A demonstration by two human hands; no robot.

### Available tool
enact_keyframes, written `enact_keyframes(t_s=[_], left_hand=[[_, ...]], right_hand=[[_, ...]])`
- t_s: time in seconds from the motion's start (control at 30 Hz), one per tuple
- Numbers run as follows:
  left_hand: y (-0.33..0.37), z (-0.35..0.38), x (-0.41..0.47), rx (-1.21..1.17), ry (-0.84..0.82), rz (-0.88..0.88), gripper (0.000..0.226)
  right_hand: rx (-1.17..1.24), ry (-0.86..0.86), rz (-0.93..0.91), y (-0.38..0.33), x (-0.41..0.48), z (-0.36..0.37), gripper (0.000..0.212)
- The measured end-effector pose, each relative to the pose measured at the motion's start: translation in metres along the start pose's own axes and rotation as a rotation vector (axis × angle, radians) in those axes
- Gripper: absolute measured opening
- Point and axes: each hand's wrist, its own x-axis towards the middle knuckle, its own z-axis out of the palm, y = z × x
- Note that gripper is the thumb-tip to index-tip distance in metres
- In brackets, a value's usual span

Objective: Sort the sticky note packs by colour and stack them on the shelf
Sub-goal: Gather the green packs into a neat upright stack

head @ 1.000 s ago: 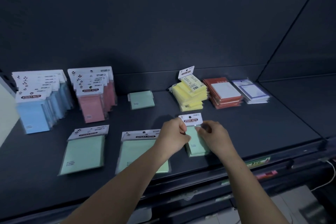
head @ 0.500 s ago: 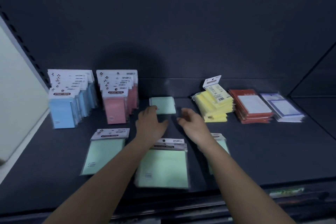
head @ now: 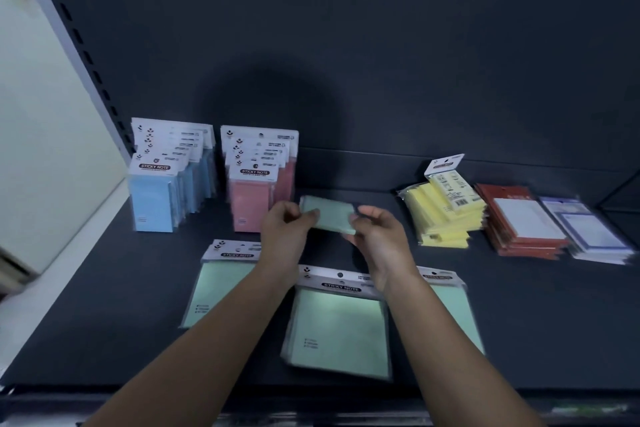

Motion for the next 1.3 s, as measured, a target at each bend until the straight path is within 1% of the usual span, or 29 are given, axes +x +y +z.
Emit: enact_keyframes(t_s=[0.07, 0.17, 0.23, 0.3, 0.4, 0.47, 0.53, 0.6, 0.73, 0.83, 0.9, 0.93, 0.97, 1.03, 1.07, 1.1, 1.13, 1.17, 1.2, 1.23, 1.3], left_hand=[[0.003, -0.009, -0.004, -0.071, -0.053, -0.009, 0.037], [0.013, -0.022, -0.010, -0.168, -0.148, -0.014, 0.034], [0.019, -0.031, -0.013, -0.192, -0.149, 0.013, 0.032], [0.023, -0.044, -0.016, -0.157, -0.119, 0.081, 0.028], [0.023, -0.072, -0.020, -0.034, -0.111, 0.163, 0.025], [0.019, -0.093, -0.021, 0.094, -0.116, 0.194, 0.024], [0.014, -0.111, -0.024, 0.240, -0.104, 0.209, 0.024], [0.009, -0.127, -0.027, 0.384, -0.087, 0.245, 0.024], [0.002, -0.145, -0.031, 0.687, -0.054, 0.291, 0.030], [0.002, -0.150, -0.031, 0.910, 0.013, 0.263, 0.036], [0.003, -0.151, -0.031, 0.954, 0.005, 0.234, 0.039], [0.004, -0.151, -0.032, 0.948, 0.016, 0.253, 0.040], [0.006, -0.149, -0.035, 0.927, 0.040, 0.306, 0.041], [0.010, -0.140, -0.044, 0.844, 0.058, 0.471, 0.038], [0.011, -0.133, -0.049, 0.790, 0.008, 0.527, 0.033], [0.012, -0.126, -0.056, 0.747, -0.086, 0.535, 0.027], [0.011, -0.118, -0.063, 0.729, -0.202, 0.510, 0.019], [0.010, -0.111, -0.069, 0.759, -0.306, 0.480, 0.012], [0.007, -0.103, -0.074, 0.841, -0.367, 0.478, 0.009], [0.005, -0.096, -0.077, 0.952, -0.394, 0.504, 0.013], [0.003, -0.084, -0.080, 1.163, -0.364, 0.577, 0.024]], right_hand=[[-0.049, -0.030, -0.058, -0.001, -0.006, 0.001, 0.024], [-0.069, -0.123, -0.126, -0.006, -0.015, 0.003, 0.025], [-0.089, -0.191, -0.174, -0.007, -0.025, 0.011, 0.027], [-0.190, -0.252, -0.200, -0.007, -0.036, 0.022, 0.036], [-0.424, -0.341, -0.207, 0.000, -0.052, 0.037, 0.052], [-0.589, -0.380, -0.248, 0.006, -0.061, 0.046, 0.058], [-0.777, -0.402, -0.314, 0.015, -0.069, 0.055, 0.060], [-0.934, -0.410, -0.338, 0.022, -0.077, 0.063, 0.059], [-1.063, -0.431, -0.292, 0.030, -0.087, 0.076, 0.060], [-1.157, -0.384, -0.299, 0.034, -0.092, 0.082, 0.058], [-1.188, -0.333, -0.347, 0.034, -0.093, 0.083, 0.055], [-1.175, -0.304, -0.379, 0.032, -0.093, 0.082, 0.053], [-1.152, -0.263, -0.420, 0.027, -0.092, 0.079, 0.050], [-1.110, -0.158, -0.483, 0.015, -0.088, 0.066, 0.039], [-1.096, -0.113, -0.478, 0.009, -0.087, 0.056, 0.033], [-1.105, -0.075, -0.457, 0.004, -0.086, 0.045, 0.027], [-1.149, -0.040, -0.435, 0.001, -0.086, 0.033, 0.021], [-1.212, -0.005, -0.424, -0.001, -0.087, 0.020, 0.017], [-1.273, 0.028, -0.409, -0.002, -0.088, 0.007, 0.016], [-1.327, 0.056, -0.386, -0.002, -0.090, -0.003, 0.019], [-1.410, 0.085, -0.308, -0.001, -0.093, -0.021, 0.029]])
